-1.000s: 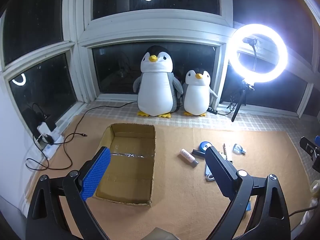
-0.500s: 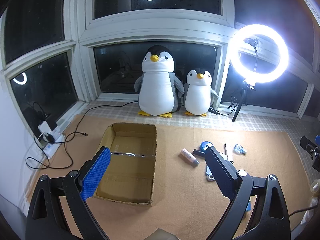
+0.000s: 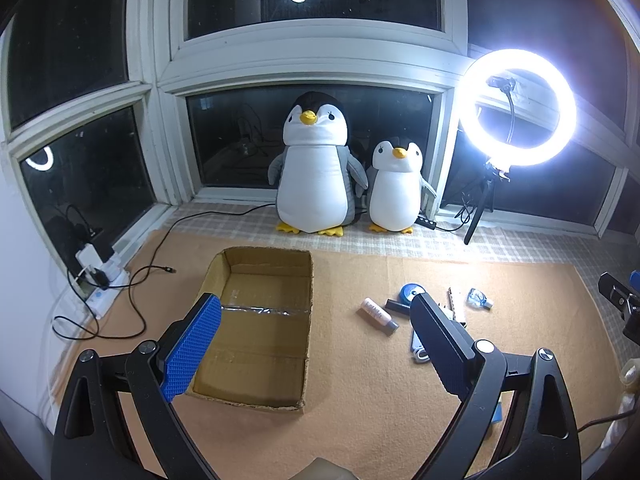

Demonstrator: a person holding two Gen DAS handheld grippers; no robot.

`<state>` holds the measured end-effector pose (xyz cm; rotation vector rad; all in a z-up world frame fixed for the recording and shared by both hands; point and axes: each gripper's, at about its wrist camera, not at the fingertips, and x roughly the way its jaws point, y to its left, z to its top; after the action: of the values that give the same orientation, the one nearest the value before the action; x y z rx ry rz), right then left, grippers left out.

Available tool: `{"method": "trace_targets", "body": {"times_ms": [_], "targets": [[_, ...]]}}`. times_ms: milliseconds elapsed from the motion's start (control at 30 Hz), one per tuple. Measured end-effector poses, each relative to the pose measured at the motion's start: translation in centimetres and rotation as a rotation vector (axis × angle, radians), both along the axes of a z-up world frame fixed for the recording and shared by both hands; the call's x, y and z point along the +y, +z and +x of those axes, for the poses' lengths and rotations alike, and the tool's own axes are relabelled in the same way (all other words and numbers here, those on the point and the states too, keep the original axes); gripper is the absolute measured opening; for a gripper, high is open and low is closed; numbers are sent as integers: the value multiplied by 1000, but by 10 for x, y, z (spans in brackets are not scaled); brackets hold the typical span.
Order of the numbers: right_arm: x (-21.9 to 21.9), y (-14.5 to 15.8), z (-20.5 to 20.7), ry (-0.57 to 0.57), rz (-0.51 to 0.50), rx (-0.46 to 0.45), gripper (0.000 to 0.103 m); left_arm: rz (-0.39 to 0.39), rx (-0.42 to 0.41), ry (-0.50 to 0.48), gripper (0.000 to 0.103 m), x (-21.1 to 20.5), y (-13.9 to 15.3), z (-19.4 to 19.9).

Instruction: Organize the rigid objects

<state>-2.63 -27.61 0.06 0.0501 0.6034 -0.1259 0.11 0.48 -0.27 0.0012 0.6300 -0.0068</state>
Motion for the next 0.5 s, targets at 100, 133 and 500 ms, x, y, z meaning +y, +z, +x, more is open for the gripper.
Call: {"method": "trace_targets", "body": {"times_ms": [100, 133, 500], "targets": [[-1, 0, 0, 0, 0, 1, 103, 1, 0, 0, 96, 0, 0, 0], [-1, 0, 0, 0, 0, 1, 103, 0, 0, 1, 96, 0, 0, 0], [-2, -2, 0, -4, -3, 0, 103, 1, 0, 0, 96, 0, 1, 0]]}}
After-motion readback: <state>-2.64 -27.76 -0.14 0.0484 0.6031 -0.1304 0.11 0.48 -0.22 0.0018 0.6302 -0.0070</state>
